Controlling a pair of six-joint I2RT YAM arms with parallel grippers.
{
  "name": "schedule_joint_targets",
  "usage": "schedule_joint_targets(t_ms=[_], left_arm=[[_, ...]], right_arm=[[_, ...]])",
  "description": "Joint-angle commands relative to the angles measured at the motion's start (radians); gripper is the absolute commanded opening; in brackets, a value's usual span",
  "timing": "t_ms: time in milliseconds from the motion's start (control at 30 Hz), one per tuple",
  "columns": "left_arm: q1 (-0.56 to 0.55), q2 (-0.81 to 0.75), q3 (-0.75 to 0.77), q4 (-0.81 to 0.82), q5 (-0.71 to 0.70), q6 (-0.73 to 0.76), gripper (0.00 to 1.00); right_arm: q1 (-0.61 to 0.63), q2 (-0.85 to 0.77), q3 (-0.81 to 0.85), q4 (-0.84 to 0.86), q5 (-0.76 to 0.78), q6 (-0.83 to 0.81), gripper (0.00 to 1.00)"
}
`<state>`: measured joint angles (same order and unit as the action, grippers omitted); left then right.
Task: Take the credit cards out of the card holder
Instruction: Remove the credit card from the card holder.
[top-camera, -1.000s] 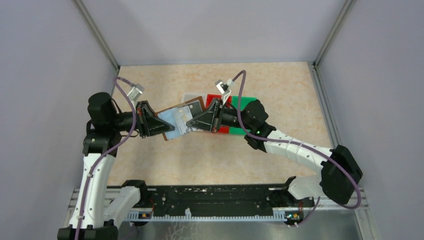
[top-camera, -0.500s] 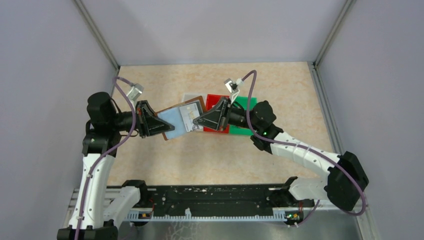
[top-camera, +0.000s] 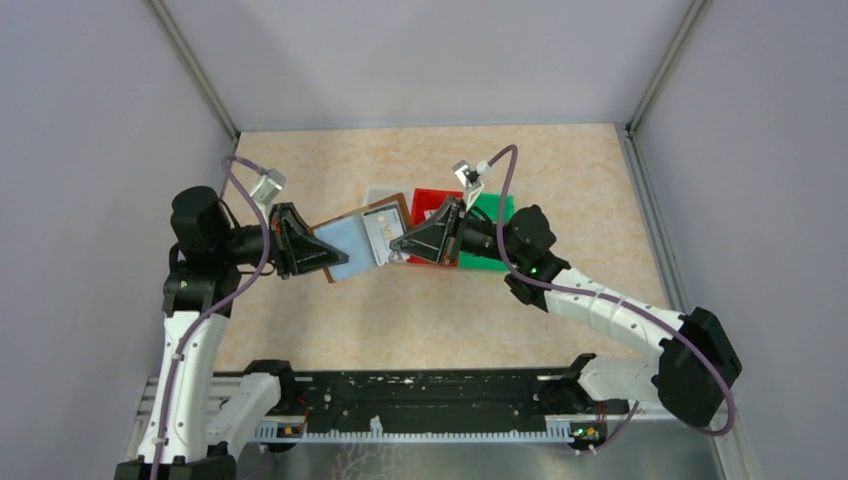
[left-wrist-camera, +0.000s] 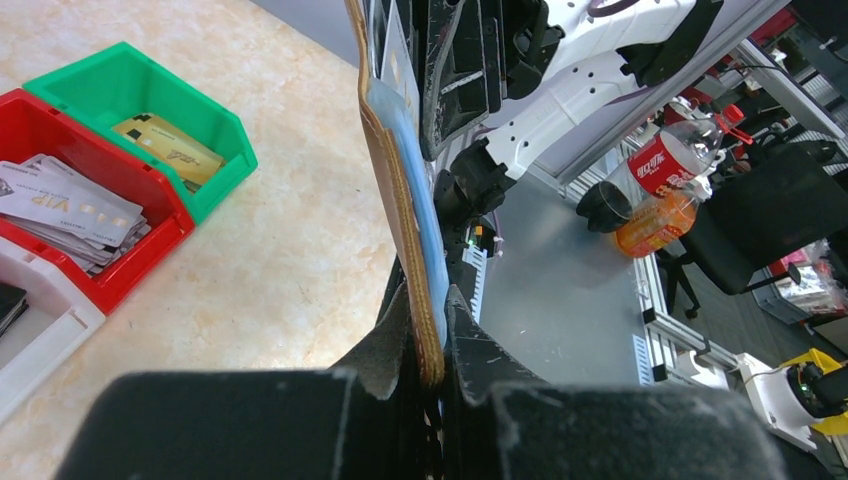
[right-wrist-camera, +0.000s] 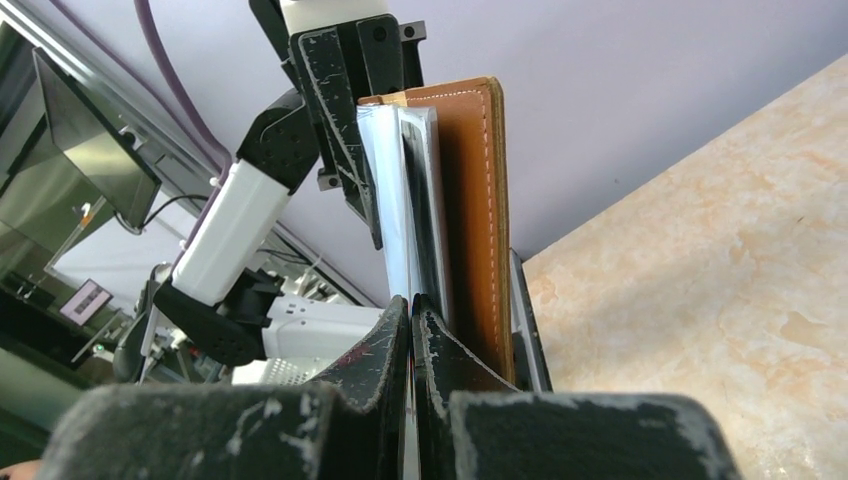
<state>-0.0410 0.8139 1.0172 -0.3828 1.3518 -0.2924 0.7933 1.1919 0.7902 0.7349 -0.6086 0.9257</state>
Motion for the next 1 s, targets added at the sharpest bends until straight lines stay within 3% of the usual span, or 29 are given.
schedule_joint_targets(t_ms=[0,267,500,633,767,967], left_arm=[[0.006,-0.009,0.023,0.011,0.025,0.018,0.03],[0.006,0.002,0.042,-0.042,-0.077,0.106,0.02],[0.006,0.041,0.077,-0.144,-0.265,0.208,0.00],[0.006,0.044,0.079,-0.170,-0.309,0.247,0.00],[0.005,0.042,0.079,-0.168,-0.264,0.248,0.00],[0.006,0.027,0.077,-0.153,-0.191,0.239,0.00]], right_arm=[[-0.009,-0.044,0.008,-0.007,0.020,-0.043,0.00],[-0.067,-0.114,0.022,-0.124,0.034,-0.074,0.00],[-0.237,-0.219,-0.031,-0.246,0.002,-0.039,0.00],[-0.337,-0.242,-0.048,-0.404,0.057,-0.068,0.00],[-0.356,-0.160,-0.032,-0.539,0.151,-0.160,0.00],[-0.356,0.083,0.008,-0.545,0.209,-0.207,0.00]])
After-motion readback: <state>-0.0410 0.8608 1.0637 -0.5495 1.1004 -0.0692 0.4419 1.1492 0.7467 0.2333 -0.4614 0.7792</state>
